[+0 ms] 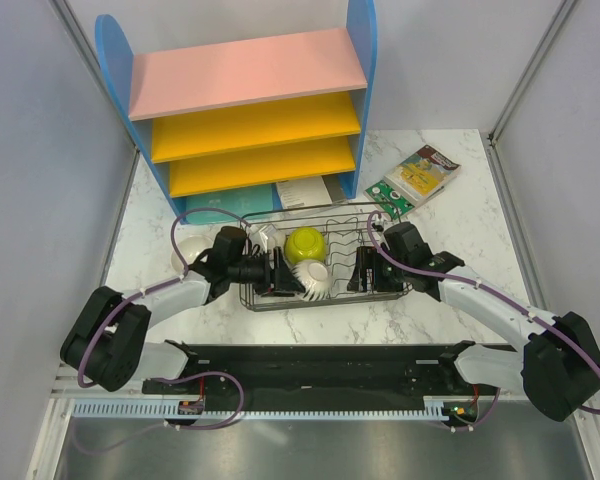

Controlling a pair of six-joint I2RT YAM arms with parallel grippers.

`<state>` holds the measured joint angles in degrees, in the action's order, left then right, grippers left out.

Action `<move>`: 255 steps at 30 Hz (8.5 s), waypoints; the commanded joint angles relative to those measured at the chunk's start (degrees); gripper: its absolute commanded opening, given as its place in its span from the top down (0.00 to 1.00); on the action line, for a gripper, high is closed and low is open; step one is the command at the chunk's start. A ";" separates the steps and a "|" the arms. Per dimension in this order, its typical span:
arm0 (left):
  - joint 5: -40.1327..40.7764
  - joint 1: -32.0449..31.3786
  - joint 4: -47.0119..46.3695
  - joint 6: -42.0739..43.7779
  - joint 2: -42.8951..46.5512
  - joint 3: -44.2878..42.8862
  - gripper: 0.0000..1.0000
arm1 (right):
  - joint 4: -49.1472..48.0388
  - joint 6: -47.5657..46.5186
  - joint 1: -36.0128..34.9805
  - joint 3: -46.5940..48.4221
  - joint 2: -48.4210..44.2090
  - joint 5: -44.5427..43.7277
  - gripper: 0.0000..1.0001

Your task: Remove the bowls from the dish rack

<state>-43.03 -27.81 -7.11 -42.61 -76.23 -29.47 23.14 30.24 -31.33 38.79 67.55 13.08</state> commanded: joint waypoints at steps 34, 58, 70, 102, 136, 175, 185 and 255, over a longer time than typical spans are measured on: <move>-0.22 1.01 -24.26 -10.47 0.73 5.04 0.41 | -1.16 0.44 0.22 0.15 -0.14 0.37 0.22; -1.54 0.92 -33.57 -14.25 -3.84 4.43 0.46 | -1.08 0.00 0.13 0.24 0.65 0.45 0.22; -2.77 0.92 -36.56 -16.01 -6.74 3.02 0.49 | -1.08 0.00 0.04 -0.38 0.48 0.19 0.22; -0.22 -2.42 -35.10 -18.30 -10.18 1.70 0.43 | -1.43 0.43 0.13 -0.73 0.48 0.54 0.22; 33.88 -6.37 27.51 8.51 1.96 -15.35 0.44 | -1.69 0.79 0.13 0.85 2.15 1.42 0.22; 73.08 8.90 52.64 11.84 19.71 -25.99 0.98 | -1.78 0.70 0.13 -1.34 0.66 1.33 0.22; 68.51 20.68 50.97 16.24 16.73 -24.05 0.98 | -2.04 0.43 0.13 -1.17 1.45 1.95 0.22; 66.84 24.65 50.88 19.06 13.82 -22.21 0.48 | -3.36 1.22 0.13 -2.57 2.85 2.83 0.22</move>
<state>22.39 -3.09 44.12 -24.23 -62.74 -50.54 19.70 31.31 -31.22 36.97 71.00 14.79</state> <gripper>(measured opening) 0.561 0.782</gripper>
